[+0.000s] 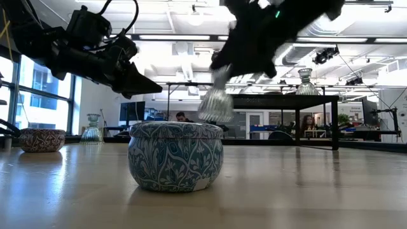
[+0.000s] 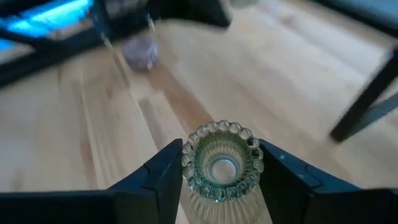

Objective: Pick & Place candle stick holders
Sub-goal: Put the green glass candle holder on the shelf aligned with the other green glass candle holder

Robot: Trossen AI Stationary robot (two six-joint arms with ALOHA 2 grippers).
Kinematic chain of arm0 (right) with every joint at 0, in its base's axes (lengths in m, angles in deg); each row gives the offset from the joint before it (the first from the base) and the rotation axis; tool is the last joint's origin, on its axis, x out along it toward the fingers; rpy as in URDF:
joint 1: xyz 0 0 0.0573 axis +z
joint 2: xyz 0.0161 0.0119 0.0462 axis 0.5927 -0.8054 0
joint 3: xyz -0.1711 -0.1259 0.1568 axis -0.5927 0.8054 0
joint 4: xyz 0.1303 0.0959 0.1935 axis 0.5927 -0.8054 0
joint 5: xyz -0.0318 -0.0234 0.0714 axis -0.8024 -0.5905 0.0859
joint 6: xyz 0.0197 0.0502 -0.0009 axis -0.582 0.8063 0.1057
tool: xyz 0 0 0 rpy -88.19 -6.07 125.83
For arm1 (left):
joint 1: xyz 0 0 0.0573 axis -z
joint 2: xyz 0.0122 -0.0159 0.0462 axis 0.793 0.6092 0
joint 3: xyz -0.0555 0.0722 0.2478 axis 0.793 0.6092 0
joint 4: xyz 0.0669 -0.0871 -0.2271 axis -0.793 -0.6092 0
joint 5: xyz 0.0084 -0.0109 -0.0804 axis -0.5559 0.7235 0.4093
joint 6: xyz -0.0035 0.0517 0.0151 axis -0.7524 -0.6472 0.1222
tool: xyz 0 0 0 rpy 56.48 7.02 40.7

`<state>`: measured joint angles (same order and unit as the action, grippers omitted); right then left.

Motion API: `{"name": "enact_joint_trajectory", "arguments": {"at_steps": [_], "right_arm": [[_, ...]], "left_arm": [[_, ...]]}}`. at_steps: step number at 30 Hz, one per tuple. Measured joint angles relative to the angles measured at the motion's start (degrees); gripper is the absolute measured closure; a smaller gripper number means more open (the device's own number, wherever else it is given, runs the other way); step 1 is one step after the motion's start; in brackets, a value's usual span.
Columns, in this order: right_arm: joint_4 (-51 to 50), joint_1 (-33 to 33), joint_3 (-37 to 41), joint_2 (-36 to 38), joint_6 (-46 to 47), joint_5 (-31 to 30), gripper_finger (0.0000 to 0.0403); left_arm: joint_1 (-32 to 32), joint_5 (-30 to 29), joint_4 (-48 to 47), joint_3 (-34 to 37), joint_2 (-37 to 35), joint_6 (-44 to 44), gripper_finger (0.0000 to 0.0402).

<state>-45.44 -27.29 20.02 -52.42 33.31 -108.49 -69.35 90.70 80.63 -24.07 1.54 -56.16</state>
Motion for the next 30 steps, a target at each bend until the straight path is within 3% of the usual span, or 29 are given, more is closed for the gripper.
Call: {"name": "enact_joint_trajectory", "arguments": {"at_steps": [5,9,11,15,30], "right_arm": [[-18.0,-0.1,-6.6,10.6,2.6,-9.5,0.0238],[-36.5,-0.7,-15.7,14.0,9.0,-20.2,0.0242],[-44.0,-2.1,-19.6,14.3,13.0,-22.5,0.0237],[-50.2,-7.6,-21.7,14.3,16.3,-22.2,0.0232],[-49.4,-29.1,-16.7,14.1,10.5,-9.6,0.0232]], "left_arm": [[0.0,0.0,0.0,0.0,0.0,0.0,0.0392],[0.0,0.0,0.0,0.0,0.0,0.0,0.0392],[0.0,0.0,0.0,0.0,0.0,0.0,0.0392],[0.0,0.0,0.1,0.0,0.0,0.0,0.0392],[0.0,0.0,0.0,0.0,0.0,0.2,0.0392]]}}
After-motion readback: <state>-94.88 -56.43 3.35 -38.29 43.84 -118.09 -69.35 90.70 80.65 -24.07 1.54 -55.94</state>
